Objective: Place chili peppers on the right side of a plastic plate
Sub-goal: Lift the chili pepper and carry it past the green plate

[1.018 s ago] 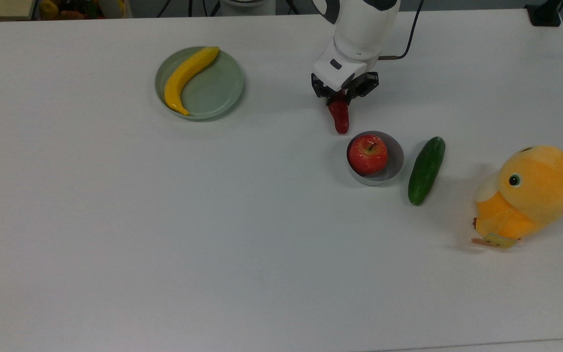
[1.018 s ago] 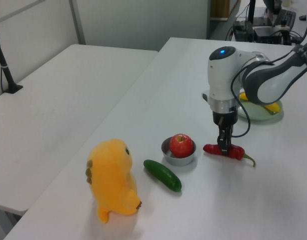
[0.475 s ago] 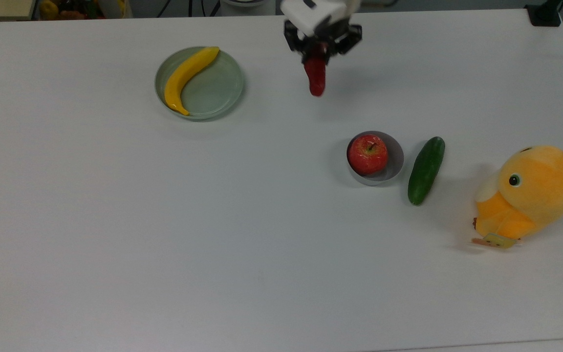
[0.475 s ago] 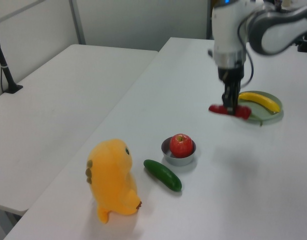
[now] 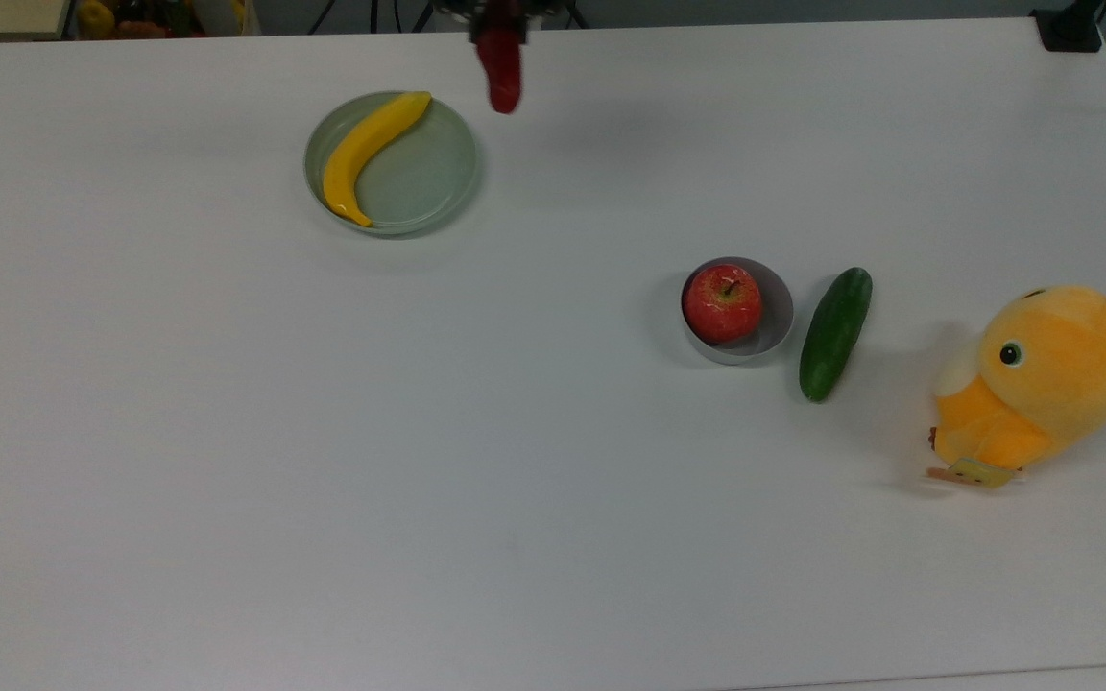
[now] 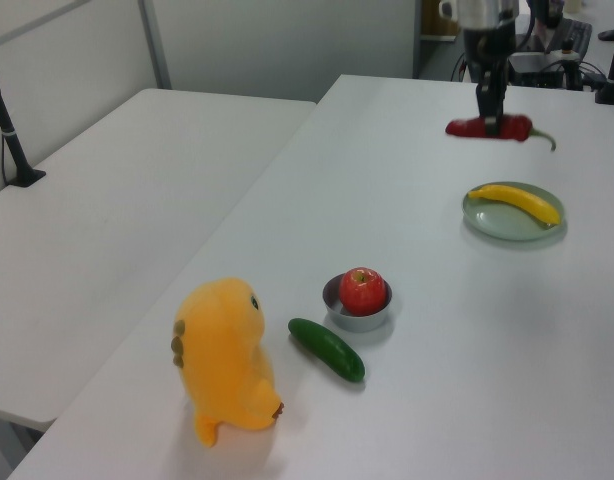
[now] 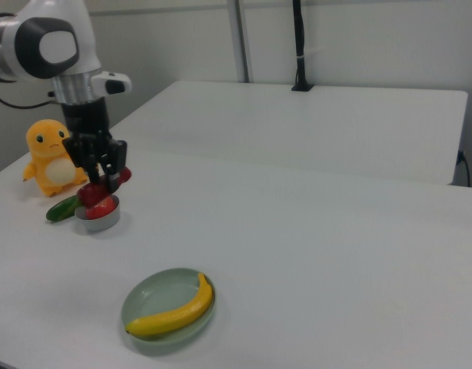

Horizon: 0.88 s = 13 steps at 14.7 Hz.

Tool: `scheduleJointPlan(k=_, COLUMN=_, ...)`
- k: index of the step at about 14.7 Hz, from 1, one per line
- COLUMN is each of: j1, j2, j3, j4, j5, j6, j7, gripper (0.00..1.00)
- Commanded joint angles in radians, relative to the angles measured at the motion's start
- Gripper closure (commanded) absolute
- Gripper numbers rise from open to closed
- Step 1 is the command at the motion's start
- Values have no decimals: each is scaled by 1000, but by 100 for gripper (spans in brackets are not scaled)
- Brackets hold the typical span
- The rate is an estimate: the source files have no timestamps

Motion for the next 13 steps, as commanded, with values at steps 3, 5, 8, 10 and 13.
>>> scheduleJointPlan(k=3, j1=-83, j2=-20, j3=-151, j4=7, j5=18, j6=-14, j7=-288, gripper=93)
scheduleJointPlan(k=5, j1=-132, j2=-14, j3=-184, j4=-7, j5=18, j6=28, j7=-391, gripper=92)
scheduleJointPlan(k=8, j1=-208, j2=46, j3=-214, j4=-86, j5=18, j6=188, j7=-509, gripper=90)
scheduleJointPlan(k=10, j1=-250, j2=75, j3=-216, j4=-133, j5=18, j6=277, j7=-554, gripper=90)
scheduleJointPlan(k=13, j1=-323, j2=80, j3=-221, j4=-290, j5=18, j6=479, j7=-665, gripper=90)
